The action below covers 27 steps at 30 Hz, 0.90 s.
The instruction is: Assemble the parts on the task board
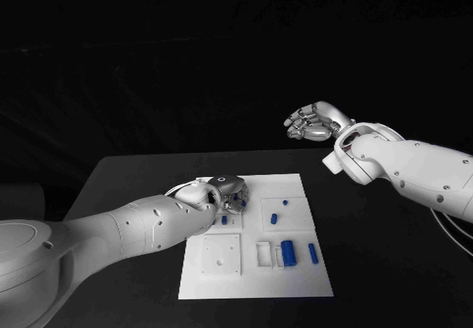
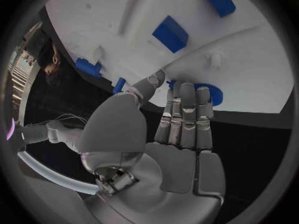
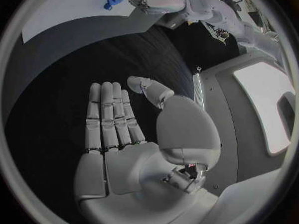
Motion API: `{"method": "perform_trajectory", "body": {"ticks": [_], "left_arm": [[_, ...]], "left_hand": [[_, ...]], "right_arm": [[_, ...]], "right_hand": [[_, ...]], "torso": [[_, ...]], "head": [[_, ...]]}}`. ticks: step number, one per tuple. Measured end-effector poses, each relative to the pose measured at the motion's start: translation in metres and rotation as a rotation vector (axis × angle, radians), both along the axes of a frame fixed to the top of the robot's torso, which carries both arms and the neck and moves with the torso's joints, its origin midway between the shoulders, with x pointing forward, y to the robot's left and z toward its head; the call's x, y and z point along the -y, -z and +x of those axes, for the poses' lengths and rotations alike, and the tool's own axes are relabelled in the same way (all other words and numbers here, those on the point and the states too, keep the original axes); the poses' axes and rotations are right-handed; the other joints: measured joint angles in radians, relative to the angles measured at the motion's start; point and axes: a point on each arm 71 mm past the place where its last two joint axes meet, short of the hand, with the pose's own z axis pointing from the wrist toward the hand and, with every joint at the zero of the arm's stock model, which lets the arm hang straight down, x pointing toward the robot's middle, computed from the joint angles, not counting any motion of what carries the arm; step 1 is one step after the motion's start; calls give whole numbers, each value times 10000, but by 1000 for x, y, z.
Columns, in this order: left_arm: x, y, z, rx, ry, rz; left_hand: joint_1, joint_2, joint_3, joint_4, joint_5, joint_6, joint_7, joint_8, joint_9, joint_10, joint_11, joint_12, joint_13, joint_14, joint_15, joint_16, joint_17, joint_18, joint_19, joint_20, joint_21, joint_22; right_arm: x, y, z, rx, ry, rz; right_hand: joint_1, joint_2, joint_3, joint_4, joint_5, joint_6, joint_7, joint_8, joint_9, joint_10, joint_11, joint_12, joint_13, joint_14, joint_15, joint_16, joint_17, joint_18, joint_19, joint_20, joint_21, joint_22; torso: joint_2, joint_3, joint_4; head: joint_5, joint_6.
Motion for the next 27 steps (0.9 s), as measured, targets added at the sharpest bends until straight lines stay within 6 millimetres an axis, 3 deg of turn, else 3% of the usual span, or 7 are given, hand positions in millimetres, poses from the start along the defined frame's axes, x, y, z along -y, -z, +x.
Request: {"method": "perform_trajectory", "body": {"ticks": [12,24,27], "left_arm": [[-2,-1,1,170,-96,-102],[-2,-3,1,351,-106,-276],[-2,-3,1,326,-100,-269]], "left_hand": [[78,-79,-1,55,0,-324,-250,-39,-90,-103,-33,401,109,74,-74,109,24,-2,87,-19,0,-1],[132,-132,27,83,0,-394,-249,27,-110,-165,-160,880,275,147,-145,184,64,-4,178,-38,0,-2],[132,-132,27,83,0,-394,-249,78,-109,-275,-114,945,281,147,-145,184,64,-4,177,-38,0,-3]], "right_arm": [[1,0,0,0,4,-3],[1,0,0,0,-2,-3],[1,0,-1,0,-2,-3]], "right_hand": [[0,0,0,0,0,0,-1,0,0,0,0,-38,-1,0,0,0,1,-1,0,0,-16,4],[0,0,0,0,0,1,-2,0,0,35,37,-39,-9,0,0,42,-9,0,0,0,-16,9],[0,0,0,0,0,3,-3,0,1,39,33,-39,-19,0,0,46,-9,-1,0,0,-16,8]], "torso": [[0,-1,-2],[8,-7,-8],[8,-5,-6]], "head": [[3,1],[-15,0],[-17,-5]]}}
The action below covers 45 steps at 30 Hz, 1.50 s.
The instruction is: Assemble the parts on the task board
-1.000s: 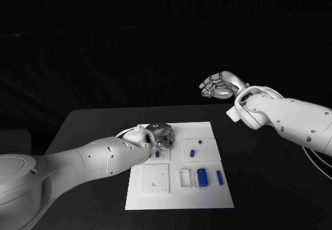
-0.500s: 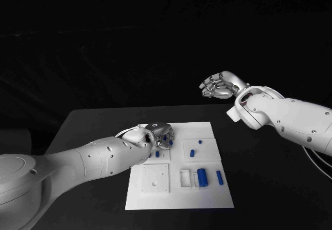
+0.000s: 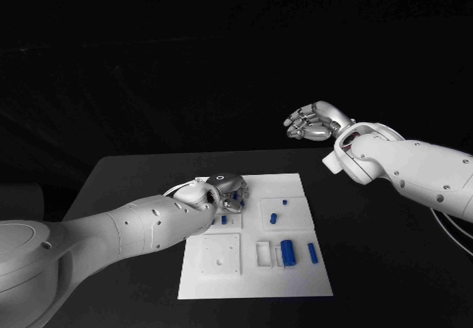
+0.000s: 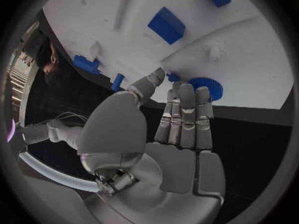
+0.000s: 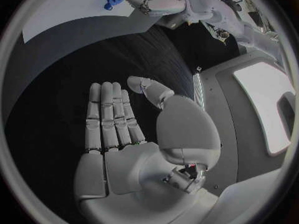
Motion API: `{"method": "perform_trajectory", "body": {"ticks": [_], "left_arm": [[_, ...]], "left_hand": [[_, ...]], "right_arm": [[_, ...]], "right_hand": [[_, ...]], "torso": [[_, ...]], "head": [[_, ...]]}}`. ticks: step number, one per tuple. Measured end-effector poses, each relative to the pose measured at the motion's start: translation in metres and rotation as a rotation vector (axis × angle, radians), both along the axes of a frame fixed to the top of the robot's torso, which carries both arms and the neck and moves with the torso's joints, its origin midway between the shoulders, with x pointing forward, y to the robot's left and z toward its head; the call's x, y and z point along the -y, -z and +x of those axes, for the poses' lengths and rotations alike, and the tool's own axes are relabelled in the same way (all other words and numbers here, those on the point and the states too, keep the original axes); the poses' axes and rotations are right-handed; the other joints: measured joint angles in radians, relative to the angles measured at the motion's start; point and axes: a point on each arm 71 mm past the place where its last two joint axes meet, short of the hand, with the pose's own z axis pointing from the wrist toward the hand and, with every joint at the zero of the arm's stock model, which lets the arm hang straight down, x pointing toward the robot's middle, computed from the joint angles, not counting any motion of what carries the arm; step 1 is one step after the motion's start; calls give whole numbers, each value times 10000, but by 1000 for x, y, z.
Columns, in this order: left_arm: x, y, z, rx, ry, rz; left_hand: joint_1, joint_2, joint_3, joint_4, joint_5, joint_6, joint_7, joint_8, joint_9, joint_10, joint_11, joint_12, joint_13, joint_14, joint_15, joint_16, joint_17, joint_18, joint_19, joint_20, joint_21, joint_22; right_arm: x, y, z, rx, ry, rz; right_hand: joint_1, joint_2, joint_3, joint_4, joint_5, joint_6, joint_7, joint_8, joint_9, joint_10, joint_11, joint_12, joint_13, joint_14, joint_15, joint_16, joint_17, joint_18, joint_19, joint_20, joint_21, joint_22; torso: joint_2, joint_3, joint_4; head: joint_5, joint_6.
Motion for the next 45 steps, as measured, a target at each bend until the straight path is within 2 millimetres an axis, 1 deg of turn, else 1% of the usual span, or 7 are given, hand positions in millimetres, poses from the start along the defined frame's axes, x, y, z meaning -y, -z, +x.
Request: {"method": "perform_trajectory", "body": {"ticks": [4,9,16,23,27,36,45], "left_arm": [[0,1,0,-74,8,41],[1,2,0,-249,-7,182],[-1,6,1,-470,-93,357],[0,6,2,-501,-127,389],[1,6,1,-524,-107,391],[1,7,1,-548,-108,411],[1,9,2,-515,-153,355]], "left_hand": [[0,0,0,0,0,130,130,150,2,-93,-1,119,25,0,0,0,0,-4,0,0,0,0],[0,0,0,0,0,163,162,155,11,-151,8,119,34,0,0,0,8,-9,-1,1,0,-1],[0,1,-27,27,1,431,319,349,50,-151,8,265,78,-1,1,40,15,-64,-1,1,0,-1],[-2,3,-27,27,2,431,319,358,35,-228,9,280,43,-2,3,40,17,-86,-2,2,0,-2],[-41,42,-26,27,22,323,212,359,-20,-368,48,351,45,-2,4,40,17,-93,-2,2,0,-3],[-43,126,-44,10,-21,484,301,408,-20,-403,14,469,45,-38,39,80,29,-97,-2,3,40,-3],[-166,166,-150,46,-24,539,286,472,-31,-402,14,515,10,-39,39,120,37,-105,-3,3,40,-4]], "right_arm": [[0,0,0,0,-4,1],[0,0,0,0,-2,0],[0,0,0,0,5,-2],[0,0,0,1,1,-1],[0,0,0,1,1,-1],[0,0,0,1,6,-3],[1,0,0,2,9,-4]], "right_hand": [[0,0,0,0,0,4,-4,0,-3,33,-33,0,0,0,0,0,0,0,0,0,0,0],[0,0,0,0,0,11,-11,0,-9,33,-33,0,0,0,0,0,0,0,0,0,0,9],[0,0,0,0,0,11,-11,0,-8,32,-32,0,1,0,0,0,1,0,0,0,0,9],[0,0,0,0,0,12,-12,0,-8,32,-32,-39,-9,0,0,0,-7,0,36,36,0,8],[0,0,0,0,-40,12,-12,0,-8,32,-32,-39,-9,0,0,0,-8,0,36,36,-39,11],[0,0,-29,29,-132,12,-12,0,-12,32,-32,-85,-32,0,0,0,-20,0,36,36,-39,33],[0,0,-28,28,-155,13,-13,0,-17,87,-17,-121,-46,0,0,0,-29,0,35,36,-79,45]], "torso": [[-1,4,4],[-7,3,7],[-6,-7,1],[0,-9,1],[0,-9,1],[-9,-1,7],[-2,-1,0]], "head": [[-8,-13],[-9,-30],[-3,-39],[-40,-54],[-45,-58],[-54,-60],[-80,-28]]}}
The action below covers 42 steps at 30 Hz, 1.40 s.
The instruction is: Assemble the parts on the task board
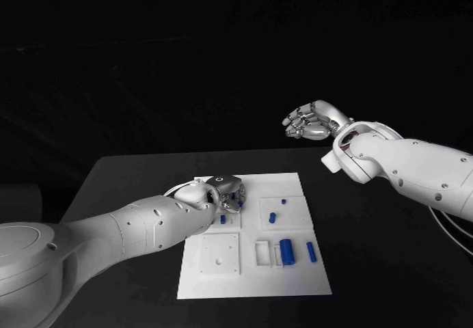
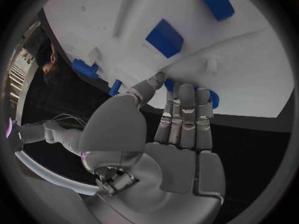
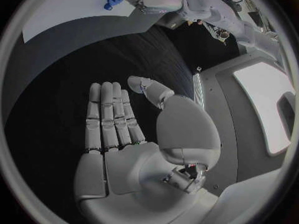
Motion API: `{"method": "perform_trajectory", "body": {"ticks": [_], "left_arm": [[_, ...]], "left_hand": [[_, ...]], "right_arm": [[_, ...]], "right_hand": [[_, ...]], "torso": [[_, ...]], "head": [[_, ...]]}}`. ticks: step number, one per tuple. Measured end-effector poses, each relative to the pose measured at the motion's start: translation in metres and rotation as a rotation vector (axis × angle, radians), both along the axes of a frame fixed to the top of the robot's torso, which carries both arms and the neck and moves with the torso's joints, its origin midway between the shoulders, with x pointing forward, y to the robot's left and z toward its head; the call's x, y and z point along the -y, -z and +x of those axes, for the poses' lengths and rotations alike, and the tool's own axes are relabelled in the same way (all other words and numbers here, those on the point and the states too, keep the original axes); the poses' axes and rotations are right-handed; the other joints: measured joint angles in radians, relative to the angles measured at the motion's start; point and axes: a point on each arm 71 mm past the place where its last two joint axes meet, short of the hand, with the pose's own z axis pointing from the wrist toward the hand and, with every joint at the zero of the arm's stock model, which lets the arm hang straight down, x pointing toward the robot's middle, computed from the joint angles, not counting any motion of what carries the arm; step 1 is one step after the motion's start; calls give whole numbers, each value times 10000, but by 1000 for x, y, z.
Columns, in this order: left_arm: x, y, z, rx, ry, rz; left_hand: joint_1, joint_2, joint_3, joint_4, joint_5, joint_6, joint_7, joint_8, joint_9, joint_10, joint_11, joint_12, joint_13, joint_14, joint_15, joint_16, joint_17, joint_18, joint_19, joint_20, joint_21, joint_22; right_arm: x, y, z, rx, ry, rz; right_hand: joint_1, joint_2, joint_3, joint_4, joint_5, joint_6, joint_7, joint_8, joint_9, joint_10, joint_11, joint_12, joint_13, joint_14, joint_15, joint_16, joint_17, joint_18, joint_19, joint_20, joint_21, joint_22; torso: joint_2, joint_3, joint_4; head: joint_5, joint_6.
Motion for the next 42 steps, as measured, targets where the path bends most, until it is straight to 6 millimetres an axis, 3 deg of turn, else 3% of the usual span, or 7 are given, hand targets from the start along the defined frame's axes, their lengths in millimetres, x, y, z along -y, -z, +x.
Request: {"method": "perform_trajectory", "body": {"ticks": [6,15,20,30,32,42], "left_arm": [[1,1,-1,96,-19,-94],[1,2,-3,198,-22,-190],[0,2,-3,248,-12,-239],[-2,3,-6,380,52,-380],[-2,3,-6,401,56,-402],[-4,2,-8,590,53,-739]], "left_hand": [[107,306,63,-30,5,36,-35,29,-16,8,-8,39,-48,41,-41,40,9,100,0,0,39,0],[376,573,833,-21,-34,198,-90,202,-82,718,-246,-277,-439,742,-231,515,190,120,472,-148,410,7],[577,613,1262,-135,-95,234,-126,255,-121,1153,-334,-573,-666,1003,-358,711,263,110,610,-216,608,7],[818,747,1761,-386,-60,251,-145,261,-208,1453,-343,-1001,-763,1269,-412,810,263,123,809,-269,725,5],[1010,888,1858,-421,10,273,-167,262,-210,1582,-367,-999,-737,1337,-445,811,263,137,823,-258,737,5],[914,793,2018,-505,10,225,-121,262,-287,1700,-417,-1360,-776,1416,-445,811,262,191,950,-307,813,4]], "right_arm": [[0,0,0,0,1,-1],[0,0,0,0,1,-1],[0,0,0,0,4,-2],[1,0,0,-2,8,-4],[0,0,0,-3,7,-4],[1,0,0,-6,10,-6]], "right_hand": [[0,0,0,0,-39,1,0,0,0,16,-16,0,-9,0,0,0,0,0,0,0,0,0],[0,0,0,0,-39,1,-1,0,1,16,-17,1,-9,0,0,0,0,1,0,0,0,9],[0,0,0,0,-39,1,-1,0,1,15,-17,2,-17,0,0,0,-8,0,36,-36,0,9],[0,0,0,0,-39,1,-1,0,-7,15,-17,-34,-16,0,0,0,-8,1,36,-36,0,14],[0,0,0,0,-39,1,-1,0,-7,15,-16,-34,-16,0,0,0,-8,1,36,-36,0,16],[0,0,1,-1,-39,1,-1,0,-6,15,-16,-34,-26,0,0,0,-7,0,35,-36,-36,16]], "torso": [[6,-5,-5],[-6,-1,0],[-8,0,6],[-11,0,10],[-11,0,11],[-11,-1,11]], "head": [[-19,-21],[-33,-15],[-35,5],[-16,54],[-12,58],[3,107]]}}
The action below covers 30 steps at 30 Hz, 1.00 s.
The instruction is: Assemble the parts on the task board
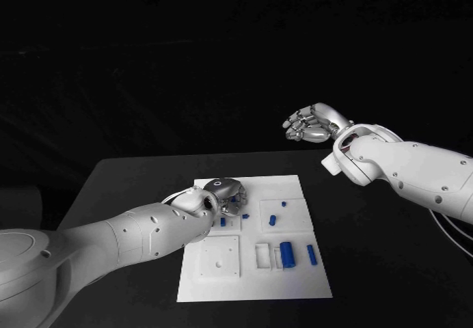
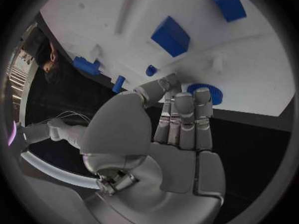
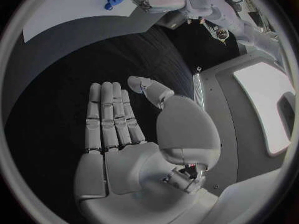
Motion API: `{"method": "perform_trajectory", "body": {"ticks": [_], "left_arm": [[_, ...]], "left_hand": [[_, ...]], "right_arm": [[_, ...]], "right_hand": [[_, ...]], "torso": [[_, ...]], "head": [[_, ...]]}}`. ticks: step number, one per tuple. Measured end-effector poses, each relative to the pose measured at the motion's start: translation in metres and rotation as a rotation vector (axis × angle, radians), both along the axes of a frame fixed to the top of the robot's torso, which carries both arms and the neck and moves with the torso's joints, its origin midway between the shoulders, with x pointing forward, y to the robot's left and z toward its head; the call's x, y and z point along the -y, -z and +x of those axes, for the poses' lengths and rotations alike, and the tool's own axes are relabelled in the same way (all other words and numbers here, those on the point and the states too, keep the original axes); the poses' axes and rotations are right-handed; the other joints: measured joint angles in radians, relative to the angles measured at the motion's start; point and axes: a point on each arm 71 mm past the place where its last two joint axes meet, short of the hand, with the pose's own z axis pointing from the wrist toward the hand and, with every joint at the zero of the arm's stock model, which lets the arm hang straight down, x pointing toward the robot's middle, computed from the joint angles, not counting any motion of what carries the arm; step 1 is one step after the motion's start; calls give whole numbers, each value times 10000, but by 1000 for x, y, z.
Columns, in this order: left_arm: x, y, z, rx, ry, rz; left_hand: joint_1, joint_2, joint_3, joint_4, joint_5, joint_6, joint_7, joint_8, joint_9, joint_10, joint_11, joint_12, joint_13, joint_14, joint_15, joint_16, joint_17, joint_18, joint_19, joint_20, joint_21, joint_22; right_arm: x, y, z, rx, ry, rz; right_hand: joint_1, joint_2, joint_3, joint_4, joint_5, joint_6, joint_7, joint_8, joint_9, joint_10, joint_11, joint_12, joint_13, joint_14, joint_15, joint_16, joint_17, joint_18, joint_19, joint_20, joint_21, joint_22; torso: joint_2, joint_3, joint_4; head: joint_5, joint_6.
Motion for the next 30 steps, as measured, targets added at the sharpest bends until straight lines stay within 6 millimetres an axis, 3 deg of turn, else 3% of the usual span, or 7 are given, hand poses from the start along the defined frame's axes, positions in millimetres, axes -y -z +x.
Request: {"method": "perform_trajectory", "body": {"ticks": [6,8,13,16,22,30], "left_arm": [[0,-1,0,-9,-72,-192],[-1,-1,0,-62,-98,-257],[-6,-1,-1,-240,-175,-484],[-8,-3,-2,-331,-215,-698],[-11,-9,-5,-537,-225,-1217],[-12,-17,-10,-775,41,-1578]], "left_hand": [[-11,-88,21,-9,3,-40,-34,0,-35,25,-15,-131,-3,17,11,0,-14,0,38,-35,39,-1],[-124,-201,36,-7,36,-41,-33,0,-54,62,-19,-248,-28,32,-2,-19,-38,0,54,-49,39,-1],[-459,-536,-245,135,43,-42,-32,0,-91,75,-23,-634,-117,-147,180,-168,-109,0,39,-18,39,-2],[-650,-557,-422,167,171,-91,4,0,-110,-49,105,-815,-138,-188,220,-196,-119,6,-81,33,38,-2],[-723,-516,-542,192,195,-114,6,0,-120,-63,122,-869,-138,-202,234,-196,-119,6,-82,33,38,-3],[-1544,-908,-1718,172,268,-258,132,0,-157,-209,269,-1137,-93,-329,362,-196,-119,6,-244,86,38,-3]], "right_arm": [[0,0,0,-2,-6,1],[0,0,0,-3,-6,0],[1,0,0,-4,7,-4],[1,0,0,-5,12,-6],[3,0,-1,-5,35,-13],[6,0,-1,-4,85,-26]], "right_hand": [[0,0,0,0,0,0,0,0,0,0,0,0,0,0,0,0,-9,0,0,0,0,-1],[0,0,0,0,0,0,0,0,0,0,0,0,0,0,0,0,-9,0,0,0,0,8],[0,0,0,0,0,0,0,0,1,0,0,0,1,0,0,0,-9,-1,0,0,0,8],[0,0,0,0,0,0,0,0,1,0,0,0,1,0,0,0,-9,0,0,0,0,8],[0,0,0,0,0,1,0,0,-8,0,0,0,-9,0,0,0,-8,0,0,0,0,7],[0,0,0,0,0,1,-1,0,-7,-1,0,-38,-9,0,0,0,-17,0,-1,0,0,17]], "torso": [[0,0,-1],[0,0,-2],[0,2,-5],[0,3,-4],[-2,1,2],[-2,0,6]], "head": [[15,34],[16,44],[24,54],[19,55],[7,54],[-21,59]]}}
